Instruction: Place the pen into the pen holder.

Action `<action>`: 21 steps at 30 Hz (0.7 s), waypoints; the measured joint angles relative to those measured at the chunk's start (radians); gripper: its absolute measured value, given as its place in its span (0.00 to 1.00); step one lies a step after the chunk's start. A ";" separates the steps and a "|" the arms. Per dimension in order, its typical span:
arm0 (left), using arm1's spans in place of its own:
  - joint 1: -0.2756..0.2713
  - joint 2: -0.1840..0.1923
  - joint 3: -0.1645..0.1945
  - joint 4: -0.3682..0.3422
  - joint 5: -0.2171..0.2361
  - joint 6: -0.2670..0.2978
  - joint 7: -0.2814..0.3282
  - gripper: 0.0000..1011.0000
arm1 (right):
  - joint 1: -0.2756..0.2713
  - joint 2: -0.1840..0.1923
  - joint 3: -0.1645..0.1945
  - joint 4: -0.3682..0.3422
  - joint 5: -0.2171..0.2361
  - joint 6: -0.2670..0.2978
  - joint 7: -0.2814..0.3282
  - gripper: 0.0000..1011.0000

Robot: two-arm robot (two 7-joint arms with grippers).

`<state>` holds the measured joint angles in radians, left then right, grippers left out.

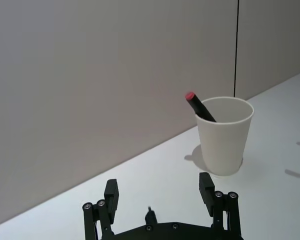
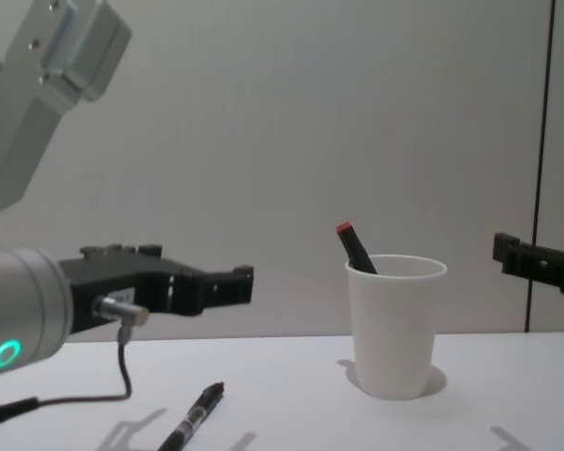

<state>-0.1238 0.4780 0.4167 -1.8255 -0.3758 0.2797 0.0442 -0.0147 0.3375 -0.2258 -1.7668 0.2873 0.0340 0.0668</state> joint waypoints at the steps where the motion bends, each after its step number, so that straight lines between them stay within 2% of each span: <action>1: 0.005 0.003 -0.001 -0.007 -0.004 0.010 0.003 0.99 | 0.000 0.000 0.000 0.000 0.000 0.000 0.000 0.99; 10: 0.040 0.021 -0.010 -0.060 -0.057 0.124 0.049 0.99 | 0.000 0.000 0.000 0.000 0.000 0.000 0.000 0.99; 21: 0.057 0.010 -0.012 -0.080 -0.096 0.221 0.094 0.99 | 0.000 0.000 0.000 0.000 0.000 0.000 0.000 0.99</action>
<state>-0.0671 0.4882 0.4044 -1.9050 -0.4714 0.5004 0.1378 -0.0147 0.3375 -0.2259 -1.7668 0.2872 0.0340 0.0668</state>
